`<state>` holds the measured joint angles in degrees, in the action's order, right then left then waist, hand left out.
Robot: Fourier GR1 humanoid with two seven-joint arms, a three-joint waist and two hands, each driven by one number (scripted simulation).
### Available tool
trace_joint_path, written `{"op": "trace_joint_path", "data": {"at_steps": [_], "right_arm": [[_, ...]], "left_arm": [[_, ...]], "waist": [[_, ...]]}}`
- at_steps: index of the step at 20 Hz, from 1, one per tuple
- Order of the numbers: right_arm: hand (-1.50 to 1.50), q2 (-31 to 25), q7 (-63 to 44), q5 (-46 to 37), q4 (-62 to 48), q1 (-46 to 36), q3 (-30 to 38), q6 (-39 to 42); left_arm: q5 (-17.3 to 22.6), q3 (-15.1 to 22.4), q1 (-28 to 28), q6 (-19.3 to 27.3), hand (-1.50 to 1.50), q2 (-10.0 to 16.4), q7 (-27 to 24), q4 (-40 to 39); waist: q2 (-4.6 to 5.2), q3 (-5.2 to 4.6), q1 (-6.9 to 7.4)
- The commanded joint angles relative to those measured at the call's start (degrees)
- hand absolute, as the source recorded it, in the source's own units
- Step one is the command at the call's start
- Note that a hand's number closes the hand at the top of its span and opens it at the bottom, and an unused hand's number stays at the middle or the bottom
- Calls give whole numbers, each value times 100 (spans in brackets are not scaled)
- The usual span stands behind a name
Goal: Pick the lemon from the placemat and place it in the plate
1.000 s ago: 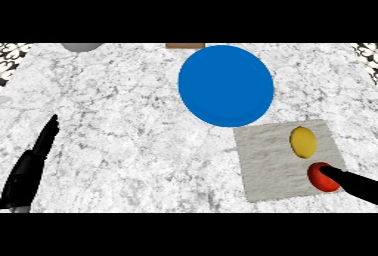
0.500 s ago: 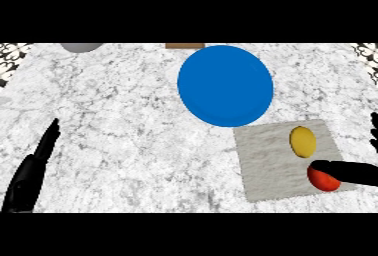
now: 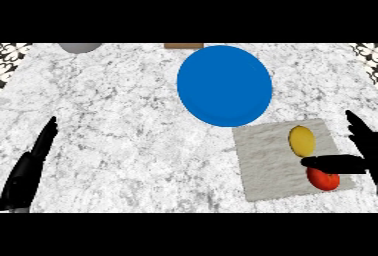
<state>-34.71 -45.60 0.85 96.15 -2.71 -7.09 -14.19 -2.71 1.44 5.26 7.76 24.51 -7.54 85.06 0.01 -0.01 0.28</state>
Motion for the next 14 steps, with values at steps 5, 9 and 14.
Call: {"op": "trace_joint_path", "data": {"at_steps": [5, 9, 14], "right_arm": [[-150, 613, 471, -236, -595, -120, 220, 726], [-150, 807, 479, -458, -866, -248, 402, 1018], [-150, 1117, 393, -702, -1303, -711, 539, 1137]], "left_arm": [[-368, -177, 252, -107, 0, -299, -30, 187], [-580, -217, -13, -107, 0, -560, 44, 53], [-541, -477, 38, -515, 0, -446, 127, 230]], "waist": [[-4, 1, -14], [-3, 1, -22], [-2, 1, -9]]}}
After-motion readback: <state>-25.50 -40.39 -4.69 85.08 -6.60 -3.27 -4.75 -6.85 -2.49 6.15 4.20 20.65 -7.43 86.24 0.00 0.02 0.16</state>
